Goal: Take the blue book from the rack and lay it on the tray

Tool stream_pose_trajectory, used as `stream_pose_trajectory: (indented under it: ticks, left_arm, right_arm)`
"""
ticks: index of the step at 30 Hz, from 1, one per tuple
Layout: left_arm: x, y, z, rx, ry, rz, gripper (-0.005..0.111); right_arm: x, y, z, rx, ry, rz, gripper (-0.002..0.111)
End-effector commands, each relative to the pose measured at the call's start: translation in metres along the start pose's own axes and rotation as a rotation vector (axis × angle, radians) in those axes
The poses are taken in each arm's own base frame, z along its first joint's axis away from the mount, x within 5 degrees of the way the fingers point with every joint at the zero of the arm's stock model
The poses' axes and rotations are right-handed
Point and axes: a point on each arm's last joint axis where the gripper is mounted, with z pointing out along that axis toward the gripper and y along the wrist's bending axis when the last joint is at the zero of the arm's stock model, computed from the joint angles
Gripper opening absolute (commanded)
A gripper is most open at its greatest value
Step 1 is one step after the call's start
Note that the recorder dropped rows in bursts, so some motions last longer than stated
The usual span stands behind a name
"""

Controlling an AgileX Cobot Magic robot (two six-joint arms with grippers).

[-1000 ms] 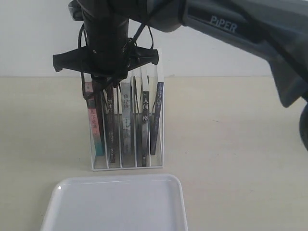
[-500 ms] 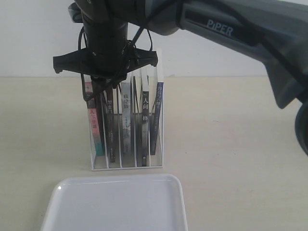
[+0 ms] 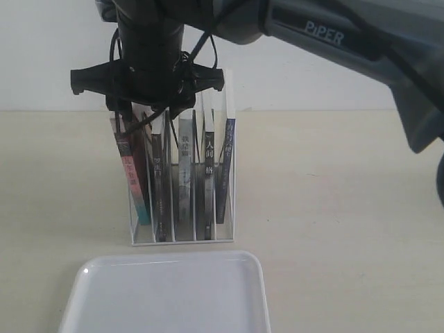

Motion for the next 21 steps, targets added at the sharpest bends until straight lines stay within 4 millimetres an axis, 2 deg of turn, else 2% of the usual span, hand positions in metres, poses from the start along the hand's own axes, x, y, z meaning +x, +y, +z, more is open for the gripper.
stream_pose_trajectory:
  ticks: [1, 7, 10, 12, 14, 18, 21]
  left_arm:
    - [-0.002, 0.000, -0.001, -0.002, -0.012, -0.002, 0.004]
    - [-0.002, 0.000, -0.001, -0.002, -0.012, -0.002, 0.004]
    - [-0.002, 0.000, -0.001, -0.002, -0.012, -0.002, 0.004]
    - [-0.002, 0.000, -0.001, -0.002, -0.012, -0.002, 0.004]
    - [-0.002, 0.000, -0.001, -0.002, -0.012, -0.002, 0.004]
    - [-0.002, 0.000, -0.001, -0.002, -0.012, -0.002, 0.004]
    - [-0.002, 0.000, -0.001, -0.002, -0.012, -0.002, 0.004]
  right_arm:
    - [-0.012, -0.003, -0.038, -0.053, -0.079, 0.007, 0.057]
    - [-0.021, -0.015, -0.091, -0.074, -0.150, 0.017, 0.057]
    - [-0.022, -0.029, -0.117, -0.010, -0.171, 0.011, 0.056]
    - [-0.025, -0.037, -0.130, 0.036, -0.220, -0.013, 0.051]
    - [-0.027, -0.043, -0.137, 0.041, -0.232, -0.061, 0.041]
    - [-0.026, -0.042, -0.134, 0.037, -0.217, -0.114, 0.020]
    - [-0.028, -0.044, -0.121, 0.048, -0.191, -0.099, 0.017]
